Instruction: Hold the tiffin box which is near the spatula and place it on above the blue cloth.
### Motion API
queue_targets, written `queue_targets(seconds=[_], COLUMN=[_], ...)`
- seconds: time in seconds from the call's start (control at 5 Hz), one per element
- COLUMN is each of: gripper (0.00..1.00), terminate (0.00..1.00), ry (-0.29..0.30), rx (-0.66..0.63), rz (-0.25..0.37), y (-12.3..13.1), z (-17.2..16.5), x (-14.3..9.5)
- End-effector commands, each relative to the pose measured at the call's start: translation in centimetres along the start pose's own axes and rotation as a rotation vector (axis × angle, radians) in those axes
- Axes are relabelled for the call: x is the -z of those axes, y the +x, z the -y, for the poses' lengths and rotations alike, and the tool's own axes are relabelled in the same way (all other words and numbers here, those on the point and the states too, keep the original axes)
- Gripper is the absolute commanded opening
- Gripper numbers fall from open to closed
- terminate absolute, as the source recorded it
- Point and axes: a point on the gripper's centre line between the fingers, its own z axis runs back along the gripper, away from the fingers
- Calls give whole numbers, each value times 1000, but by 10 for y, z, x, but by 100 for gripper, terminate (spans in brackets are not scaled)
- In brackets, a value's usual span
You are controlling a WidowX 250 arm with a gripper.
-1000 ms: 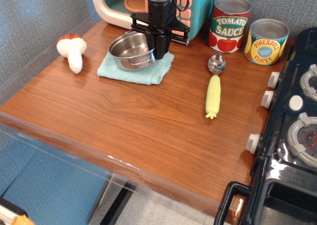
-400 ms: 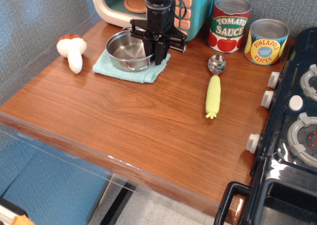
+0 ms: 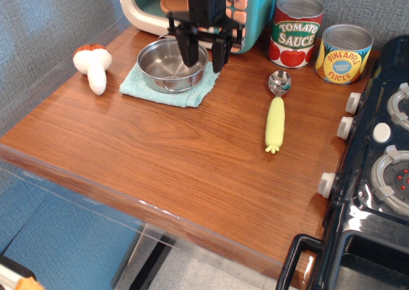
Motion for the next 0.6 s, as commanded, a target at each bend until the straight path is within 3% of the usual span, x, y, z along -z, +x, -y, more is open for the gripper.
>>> queue_targets(seconds=[0.0,0.2,0.4], gripper=[100,100,100], terminate=[0,0,100], ry=[76,76,76], rx=[3,3,3], rz=[39,39,39], y=[-14,-14,-14], z=[-17,-17,-17], x=[-46,-46,-46])
